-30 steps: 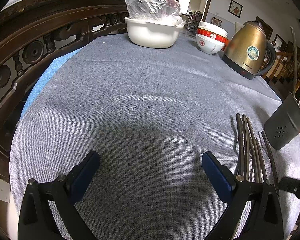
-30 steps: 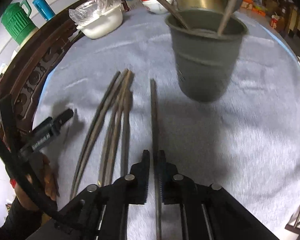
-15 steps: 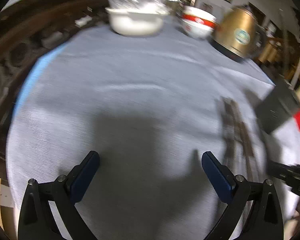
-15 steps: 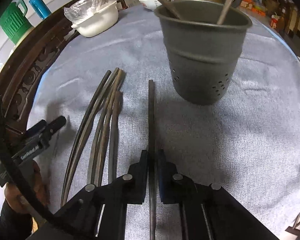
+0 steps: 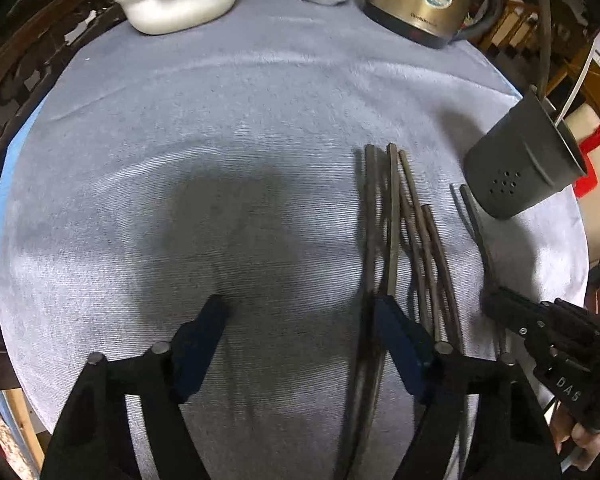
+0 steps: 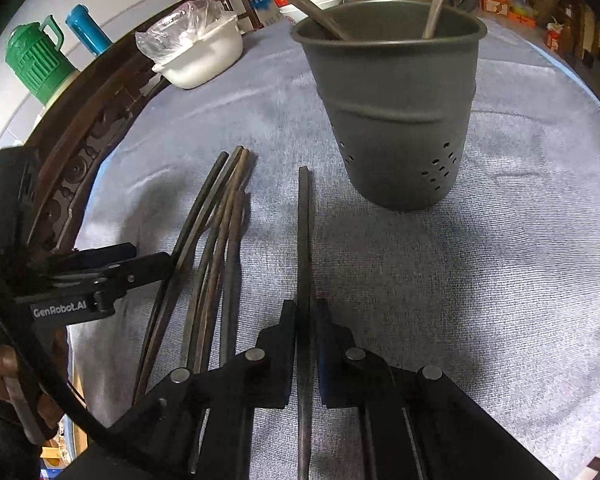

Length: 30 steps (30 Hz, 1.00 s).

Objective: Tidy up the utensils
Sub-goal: 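Close the left tool on a chopstick while the right tool holds its chopstick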

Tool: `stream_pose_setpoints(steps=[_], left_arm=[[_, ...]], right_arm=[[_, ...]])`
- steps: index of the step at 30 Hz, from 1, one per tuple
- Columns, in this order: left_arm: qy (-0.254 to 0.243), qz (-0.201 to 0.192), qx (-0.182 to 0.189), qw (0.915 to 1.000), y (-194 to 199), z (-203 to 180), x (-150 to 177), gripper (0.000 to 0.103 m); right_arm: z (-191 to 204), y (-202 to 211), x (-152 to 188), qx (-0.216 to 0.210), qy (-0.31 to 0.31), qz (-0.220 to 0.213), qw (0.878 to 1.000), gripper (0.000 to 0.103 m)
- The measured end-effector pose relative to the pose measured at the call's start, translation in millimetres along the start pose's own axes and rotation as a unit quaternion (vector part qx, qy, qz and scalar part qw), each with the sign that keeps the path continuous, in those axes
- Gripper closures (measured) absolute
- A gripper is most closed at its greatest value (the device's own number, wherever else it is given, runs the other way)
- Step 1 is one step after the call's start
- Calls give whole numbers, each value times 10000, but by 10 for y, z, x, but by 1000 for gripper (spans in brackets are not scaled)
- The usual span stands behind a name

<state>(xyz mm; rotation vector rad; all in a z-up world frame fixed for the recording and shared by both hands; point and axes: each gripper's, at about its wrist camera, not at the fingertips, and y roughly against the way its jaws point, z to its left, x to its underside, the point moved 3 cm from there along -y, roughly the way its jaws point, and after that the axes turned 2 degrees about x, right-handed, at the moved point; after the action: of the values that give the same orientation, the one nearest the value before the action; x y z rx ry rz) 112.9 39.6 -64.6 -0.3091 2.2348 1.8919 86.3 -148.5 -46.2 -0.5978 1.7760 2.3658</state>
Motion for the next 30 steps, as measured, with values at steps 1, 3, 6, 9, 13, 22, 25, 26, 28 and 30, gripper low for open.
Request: stream_pose_setpoints(steps=[1, 3, 6, 9, 13, 22, 25, 26, 28, 30], left_arm=[[-20, 61, -11, 10000, -9, -30, -11, 38], [-140, 153, -184, 9996, -22, -112, -27, 51], [-311, 229, -477, 9981, -28, -186, -38, 77], [-248, 426, -296, 9983, -17, -162, -9, 93], [-268, 711, -172, 9970, 34, -59, 85, 94], [342, 1247, 272, 9912, 36, 140, 51, 91], [551, 1278, 365, 9896, 26, 185, -14, 87], [572, 1275, 366, 9895, 29, 192, -44, 87], [568, 1227, 353, 9902, 40, 283, -176, 87], [479, 1200, 259, 9913, 51, 277, -233, 95]], right_arm=[[-7, 2, 3, -28, -5, -10, 10000, 93], [-34, 13, 15, -78, -21, -30, 10000, 93], [-57, 18, 20, -140, -40, -58, 9999, 93], [-81, 23, 31, -198, -55, -68, 9998, 93], [-86, 25, 30, -204, -19, -27, 9998, 93], [32, -57, -136, 4, 263, 678, 9974, 89], [36, -95, -213, 83, 302, 972, 9948, 89], [37, -115, -240, 118, 286, 1078, 9937, 89], [53, -142, -283, 204, 288, 1195, 9922, 89], [84, -165, -318, 307, 351, 1235, 9912, 89]])
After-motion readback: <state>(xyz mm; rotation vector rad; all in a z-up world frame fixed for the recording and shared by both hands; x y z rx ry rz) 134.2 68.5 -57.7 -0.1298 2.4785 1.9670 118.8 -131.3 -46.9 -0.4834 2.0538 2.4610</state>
